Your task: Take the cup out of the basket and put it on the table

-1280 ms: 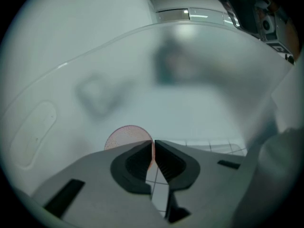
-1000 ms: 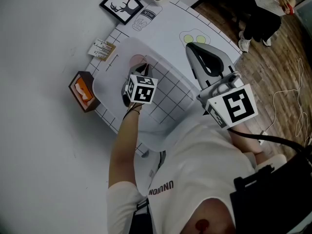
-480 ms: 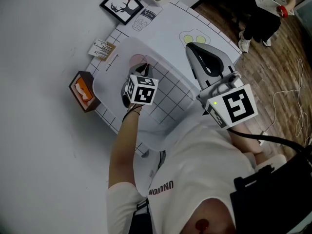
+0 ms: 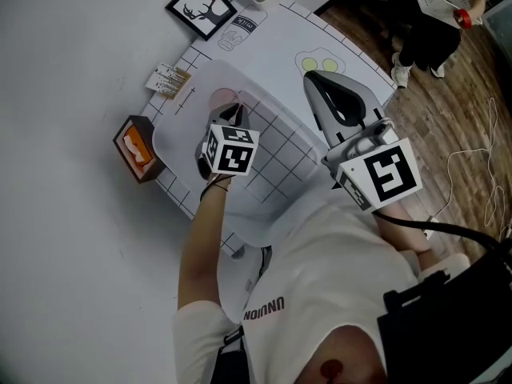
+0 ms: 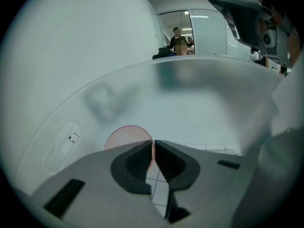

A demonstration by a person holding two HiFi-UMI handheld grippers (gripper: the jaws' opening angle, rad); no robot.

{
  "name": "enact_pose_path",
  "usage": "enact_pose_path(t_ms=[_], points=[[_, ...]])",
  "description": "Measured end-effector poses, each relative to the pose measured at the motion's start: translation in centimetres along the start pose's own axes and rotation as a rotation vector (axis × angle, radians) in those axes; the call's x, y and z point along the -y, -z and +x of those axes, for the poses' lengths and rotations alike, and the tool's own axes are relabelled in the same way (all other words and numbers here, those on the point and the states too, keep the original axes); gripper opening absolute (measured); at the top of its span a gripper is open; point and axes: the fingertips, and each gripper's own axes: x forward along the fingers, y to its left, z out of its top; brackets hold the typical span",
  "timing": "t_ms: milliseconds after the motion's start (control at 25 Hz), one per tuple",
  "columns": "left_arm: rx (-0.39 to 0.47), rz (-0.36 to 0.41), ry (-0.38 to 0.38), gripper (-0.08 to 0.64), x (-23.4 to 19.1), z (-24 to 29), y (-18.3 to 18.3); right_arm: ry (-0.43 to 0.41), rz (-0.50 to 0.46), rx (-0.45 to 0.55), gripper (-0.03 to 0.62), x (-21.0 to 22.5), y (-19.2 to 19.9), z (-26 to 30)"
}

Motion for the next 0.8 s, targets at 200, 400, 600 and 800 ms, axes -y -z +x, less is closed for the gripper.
enact_pose_path(t_ms=[200, 400, 600, 800], points=[[0.019, -0.009, -0.008, 0.029, -0.1, -0.8, -0.7, 0.000, 0.001, 0.003, 0.020, 0.0, 0.0, 0.0], [0.050, -0.026, -0.014, 0.029, -0.1, -1.6, -1.6, -0.003, 0.004, 0.004, 0.020, -0.1, -0.1, 0.0], [0.069, -0.042, -0.022, 0.029, -0.1, -2.3, -2.0, -0.002, 0.005, 0.005, 0.020, -0.1, -0.1, 0.0], [0.084, -0.052, -0.032, 0.029, -0.2, -3.0, -2.4, -0.004, 0.003, 0.003, 0.020, -0.1, -0.1, 0.0]])
